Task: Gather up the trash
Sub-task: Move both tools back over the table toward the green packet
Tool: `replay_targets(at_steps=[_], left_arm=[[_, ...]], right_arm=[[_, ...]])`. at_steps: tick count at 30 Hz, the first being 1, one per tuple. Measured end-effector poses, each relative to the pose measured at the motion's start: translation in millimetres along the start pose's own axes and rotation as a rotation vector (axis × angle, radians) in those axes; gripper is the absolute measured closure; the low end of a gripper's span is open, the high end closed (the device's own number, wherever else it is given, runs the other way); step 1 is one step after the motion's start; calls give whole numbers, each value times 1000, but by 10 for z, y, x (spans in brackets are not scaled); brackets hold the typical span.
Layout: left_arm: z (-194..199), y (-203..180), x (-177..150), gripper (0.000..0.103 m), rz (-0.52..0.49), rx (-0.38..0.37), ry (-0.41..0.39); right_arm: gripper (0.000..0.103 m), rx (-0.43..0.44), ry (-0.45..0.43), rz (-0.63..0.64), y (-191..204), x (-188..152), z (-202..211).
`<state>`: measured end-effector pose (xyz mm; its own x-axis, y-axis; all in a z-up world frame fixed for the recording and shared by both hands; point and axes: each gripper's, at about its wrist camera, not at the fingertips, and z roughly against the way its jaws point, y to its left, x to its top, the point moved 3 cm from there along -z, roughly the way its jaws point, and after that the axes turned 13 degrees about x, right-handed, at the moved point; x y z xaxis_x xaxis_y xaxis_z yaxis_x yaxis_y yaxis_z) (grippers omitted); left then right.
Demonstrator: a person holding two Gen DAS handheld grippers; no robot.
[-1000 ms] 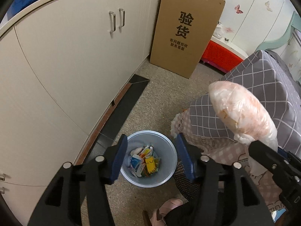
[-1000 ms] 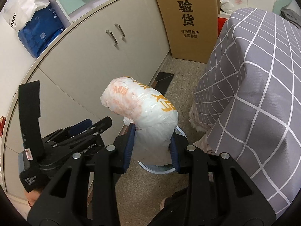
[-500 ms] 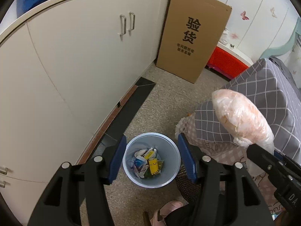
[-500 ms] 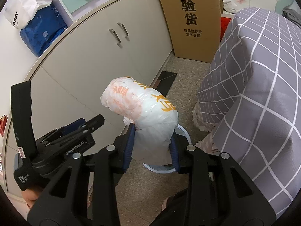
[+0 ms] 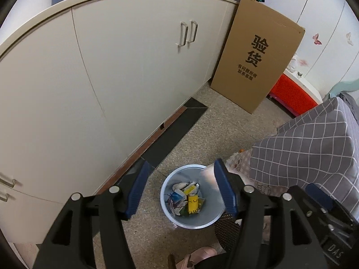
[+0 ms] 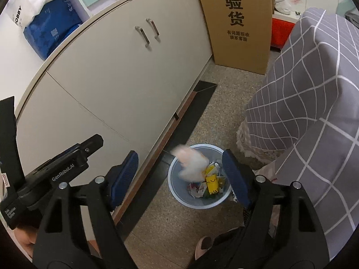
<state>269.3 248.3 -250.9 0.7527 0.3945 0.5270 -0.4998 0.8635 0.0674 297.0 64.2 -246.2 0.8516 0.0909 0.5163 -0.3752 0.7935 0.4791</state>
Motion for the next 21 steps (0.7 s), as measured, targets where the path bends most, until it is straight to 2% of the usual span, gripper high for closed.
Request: replay_targets(at_steps=[7,12,16,21], left_arm=[[146,-76,20,43,-12,-17,-22],[480,-327,86,43,-47,-51,-84],[832,-685,177,42,-94,-92,-151],[1281,-1397,285,41,-187,-193,-214]], right_arm=[[27,16,-61,21,62,80,307],[27,31,-160,25,47,228,774],[27,18,-264,4,-115,363,1271],[27,-51,-409,-86,-677,449,2032]])
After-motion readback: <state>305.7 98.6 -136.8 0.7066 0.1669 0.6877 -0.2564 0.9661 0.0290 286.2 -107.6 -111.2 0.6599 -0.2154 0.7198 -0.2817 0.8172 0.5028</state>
